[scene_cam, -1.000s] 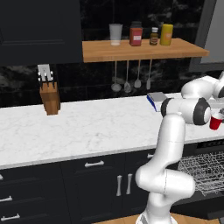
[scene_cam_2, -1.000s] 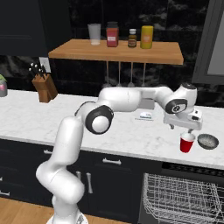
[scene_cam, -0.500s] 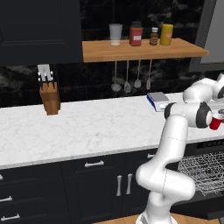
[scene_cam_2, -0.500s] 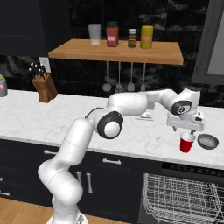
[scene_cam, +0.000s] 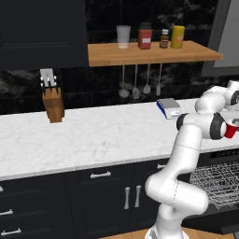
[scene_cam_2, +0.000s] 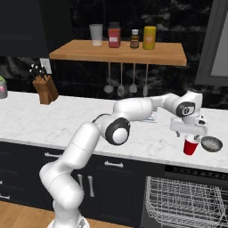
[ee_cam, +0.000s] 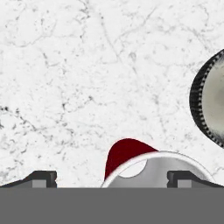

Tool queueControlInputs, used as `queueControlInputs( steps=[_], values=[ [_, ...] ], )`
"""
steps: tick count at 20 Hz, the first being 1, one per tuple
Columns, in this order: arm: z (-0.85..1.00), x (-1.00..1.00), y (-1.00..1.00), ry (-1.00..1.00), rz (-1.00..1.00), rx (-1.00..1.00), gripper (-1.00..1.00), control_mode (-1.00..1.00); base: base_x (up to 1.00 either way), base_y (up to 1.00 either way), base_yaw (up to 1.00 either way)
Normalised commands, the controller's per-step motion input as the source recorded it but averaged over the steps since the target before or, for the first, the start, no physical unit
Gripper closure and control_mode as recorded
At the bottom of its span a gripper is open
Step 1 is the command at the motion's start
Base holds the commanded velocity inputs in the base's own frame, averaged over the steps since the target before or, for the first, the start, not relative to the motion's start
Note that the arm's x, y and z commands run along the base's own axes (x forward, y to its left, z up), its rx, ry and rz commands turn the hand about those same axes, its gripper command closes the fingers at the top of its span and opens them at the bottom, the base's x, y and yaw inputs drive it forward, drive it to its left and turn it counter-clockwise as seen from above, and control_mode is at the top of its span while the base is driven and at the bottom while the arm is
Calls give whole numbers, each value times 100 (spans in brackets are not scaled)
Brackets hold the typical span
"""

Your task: Pick up the cup and bowl from the counter, place them in the dishwasher, and close the dishwasher door.

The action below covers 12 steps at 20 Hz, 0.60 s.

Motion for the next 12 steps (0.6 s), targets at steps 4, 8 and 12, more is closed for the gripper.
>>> queueControlInputs(
  steps=[4,8,12],
  values=[
    [-22,0,-1,6,0,0,-100,-100,0,0,0],
    [-21,0,0,3,0,0,-100,-100,0,0,0],
    [-26,-1,0,0,0,1,100,-100,0,0,0]
  ],
)
